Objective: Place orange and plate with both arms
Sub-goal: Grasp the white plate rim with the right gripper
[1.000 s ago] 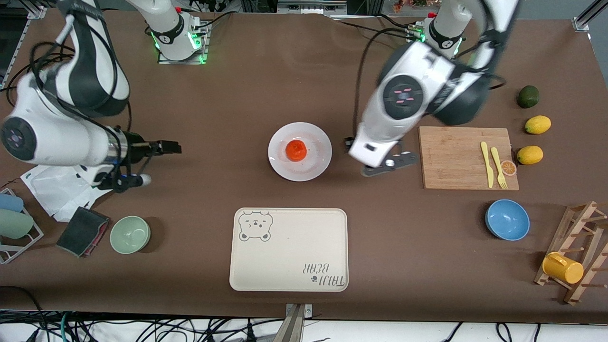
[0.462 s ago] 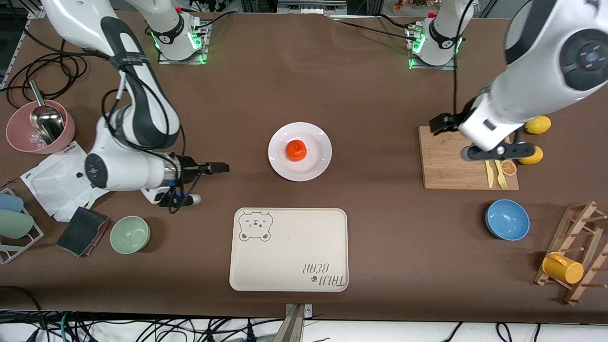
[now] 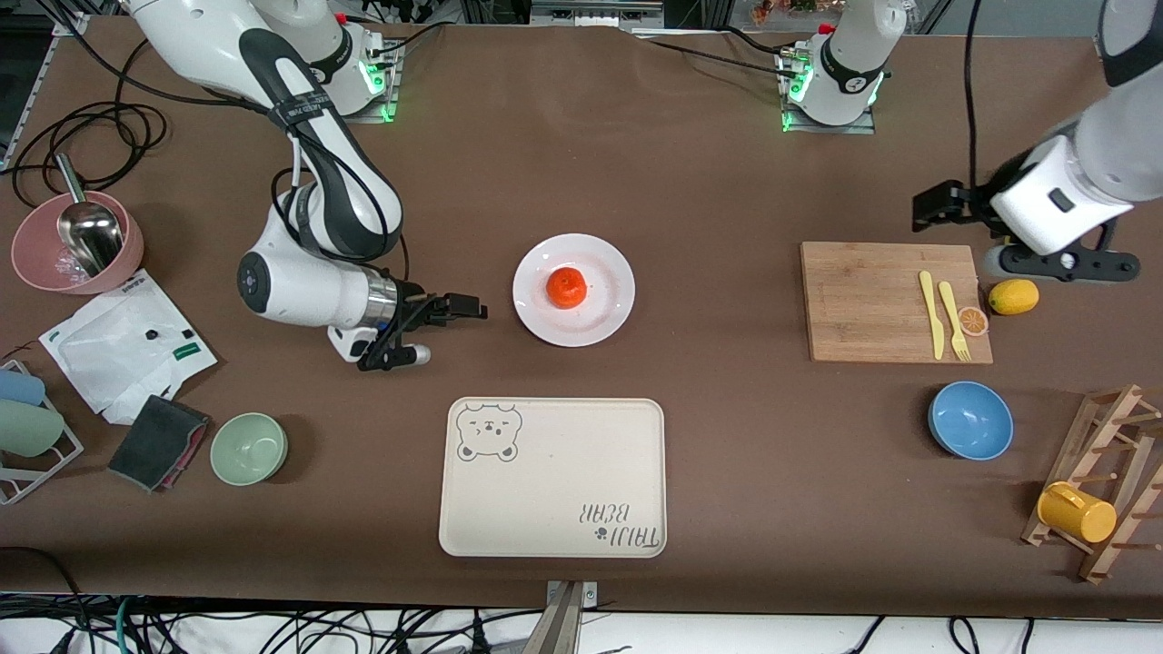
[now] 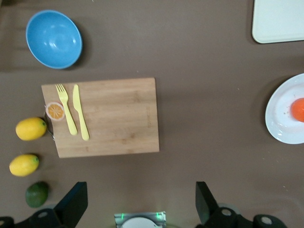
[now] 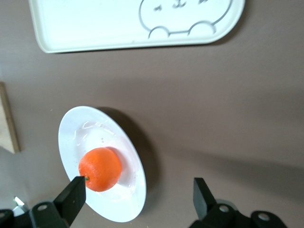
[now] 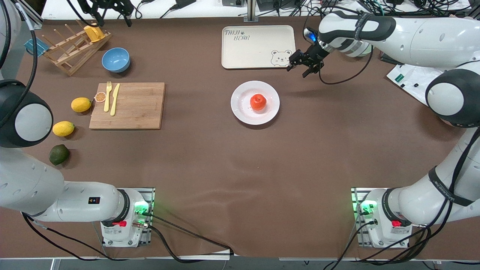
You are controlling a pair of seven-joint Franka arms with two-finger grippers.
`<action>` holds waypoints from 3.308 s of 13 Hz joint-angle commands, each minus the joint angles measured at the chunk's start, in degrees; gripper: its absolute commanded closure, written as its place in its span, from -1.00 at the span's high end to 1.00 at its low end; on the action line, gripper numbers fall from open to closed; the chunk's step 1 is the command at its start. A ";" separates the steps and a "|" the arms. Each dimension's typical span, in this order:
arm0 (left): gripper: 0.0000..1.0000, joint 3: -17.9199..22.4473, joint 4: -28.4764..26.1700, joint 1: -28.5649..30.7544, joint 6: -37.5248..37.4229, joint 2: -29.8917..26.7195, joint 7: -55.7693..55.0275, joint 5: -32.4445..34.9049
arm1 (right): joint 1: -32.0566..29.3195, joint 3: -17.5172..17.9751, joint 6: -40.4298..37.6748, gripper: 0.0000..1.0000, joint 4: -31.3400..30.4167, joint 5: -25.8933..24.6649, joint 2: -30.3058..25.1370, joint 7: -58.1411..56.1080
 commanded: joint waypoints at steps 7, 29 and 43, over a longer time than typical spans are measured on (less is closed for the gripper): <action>1.00 2.93 -17.66 1.11 14.65 -11.60 2.51 0.13 | -0.39 5.65 10.89 1.00 -9.05 10.68 -0.46 -9.57; 1.00 4.51 -19.16 -1.00 13.77 -14.32 4.45 0.57 | 0.57 10.31 19.33 0.21 -6.33 11.39 6.67 -10.36; 1.00 4.42 -17.40 0.32 12.98 -12.56 6.82 0.57 | 1.19 10.31 19.33 -0.74 -3.34 11.30 10.62 -17.12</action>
